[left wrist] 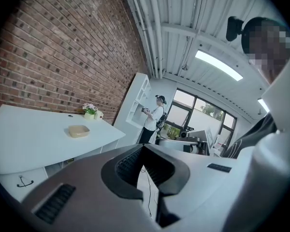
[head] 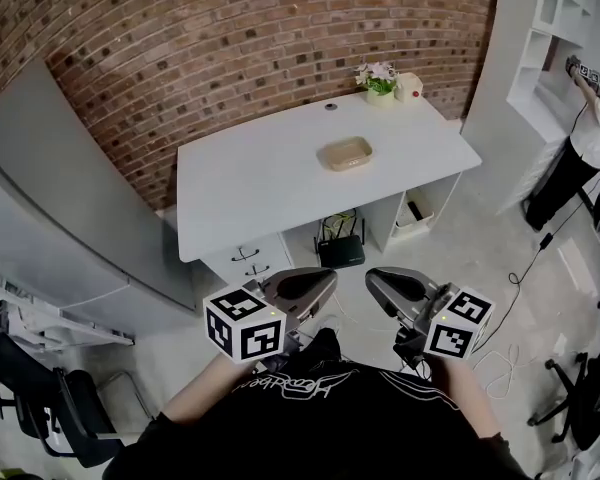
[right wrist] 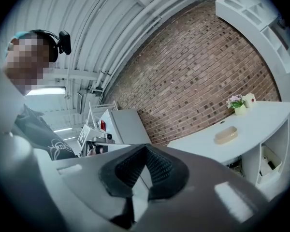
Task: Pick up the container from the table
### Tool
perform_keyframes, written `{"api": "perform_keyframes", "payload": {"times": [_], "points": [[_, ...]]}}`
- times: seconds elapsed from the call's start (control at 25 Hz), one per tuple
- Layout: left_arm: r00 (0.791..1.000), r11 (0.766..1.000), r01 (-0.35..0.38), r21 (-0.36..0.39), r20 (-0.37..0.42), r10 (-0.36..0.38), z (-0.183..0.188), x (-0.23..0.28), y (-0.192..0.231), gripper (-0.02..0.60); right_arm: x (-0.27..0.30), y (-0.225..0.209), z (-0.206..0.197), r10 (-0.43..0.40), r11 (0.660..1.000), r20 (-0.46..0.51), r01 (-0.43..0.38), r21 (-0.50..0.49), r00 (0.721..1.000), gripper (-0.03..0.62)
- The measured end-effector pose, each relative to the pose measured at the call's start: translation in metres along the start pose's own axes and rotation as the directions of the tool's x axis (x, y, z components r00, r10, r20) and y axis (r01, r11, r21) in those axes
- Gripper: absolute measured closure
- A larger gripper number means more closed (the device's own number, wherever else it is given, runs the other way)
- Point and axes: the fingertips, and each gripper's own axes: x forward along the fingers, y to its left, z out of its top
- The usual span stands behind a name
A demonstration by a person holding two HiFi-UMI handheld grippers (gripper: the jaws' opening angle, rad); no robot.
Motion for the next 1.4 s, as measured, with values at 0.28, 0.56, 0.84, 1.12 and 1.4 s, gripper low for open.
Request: {"api": "perform_keyframes", "payload": {"times": [0.28, 0.56, 0.84, 1.12, 1.4], "points": [[1.000, 0.999, 0.006, -0.049, -0.012, -0.007, 0.000, 0.012, 0.022, 0.578, 0.008, -0.025, -0.002, -0.037, 0.999, -0.009, 0.037, 0.032, 0.999, 0.591], [0.999, 0.995, 0.015, -0.103, -0.043, -0.019, 0.005, 0.036, 0.059, 0.578, 0.024, -0.062, 0.001, -0.068, 0.993, -0.023, 0.069, 0.096, 0.997, 0.591], [0.995, 0.986, 0.015, -0.167, -0.097, -0.031, 0.012, 0.074, 0.117, 0.578, 0.052, -0.125, 0.008, -0.118, 0.979, -0.034, 0.122, 0.162, 0.992, 0.590], [0.989, 0.980, 0.009, -0.201, -0.142, -0.039, 0.038, 0.115, 0.188, 0.578, 0.095, -0.195, 0.022, -0.157, 0.964, -0.048, 0.164, 0.208, 0.986, 0.590], [0.988, 0.982, 0.027, -0.188, -0.143, -0.054, 0.073, 0.144, 0.240, 0.578, 0.135, -0.242, 0.049, -0.183, 0.960, -0.052, 0.190, 0.204, 0.982, 0.589]]}}
